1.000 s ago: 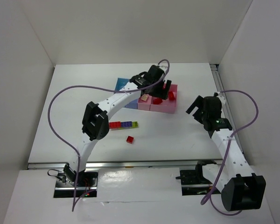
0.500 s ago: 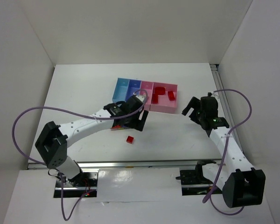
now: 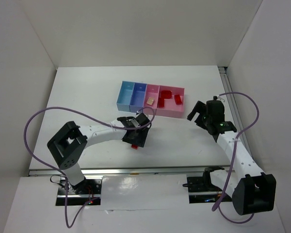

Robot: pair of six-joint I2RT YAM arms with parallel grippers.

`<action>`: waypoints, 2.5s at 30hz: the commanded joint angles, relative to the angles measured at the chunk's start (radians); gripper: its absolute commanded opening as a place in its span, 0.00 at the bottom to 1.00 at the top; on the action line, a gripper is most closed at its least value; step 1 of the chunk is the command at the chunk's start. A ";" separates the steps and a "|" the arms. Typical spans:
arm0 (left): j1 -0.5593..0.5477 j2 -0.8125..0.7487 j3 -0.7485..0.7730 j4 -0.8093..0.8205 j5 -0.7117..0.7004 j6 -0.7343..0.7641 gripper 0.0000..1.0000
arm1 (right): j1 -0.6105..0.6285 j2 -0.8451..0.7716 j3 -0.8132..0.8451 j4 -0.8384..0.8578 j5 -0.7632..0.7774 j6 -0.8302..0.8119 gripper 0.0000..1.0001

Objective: Sort the legos into containers by color

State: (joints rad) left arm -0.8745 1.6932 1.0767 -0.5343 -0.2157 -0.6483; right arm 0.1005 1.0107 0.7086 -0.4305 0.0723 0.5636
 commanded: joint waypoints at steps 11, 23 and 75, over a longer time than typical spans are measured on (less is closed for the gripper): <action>-0.020 0.069 0.052 0.036 -0.021 -0.017 0.35 | 0.008 -0.003 0.026 0.018 0.049 -0.010 0.98; 0.014 0.200 0.592 -0.078 0.072 0.105 0.00 | 0.008 -0.063 0.008 0.018 0.057 0.032 0.98; 0.175 0.013 0.184 -0.084 -0.137 0.329 0.96 | 0.235 -0.006 0.057 0.088 0.040 -0.005 0.97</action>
State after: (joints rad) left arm -0.7158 1.6924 1.2415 -0.6693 -0.3614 -0.3573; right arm 0.3279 1.0092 0.7219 -0.3592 0.0822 0.5751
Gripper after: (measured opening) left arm 0.974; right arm 0.969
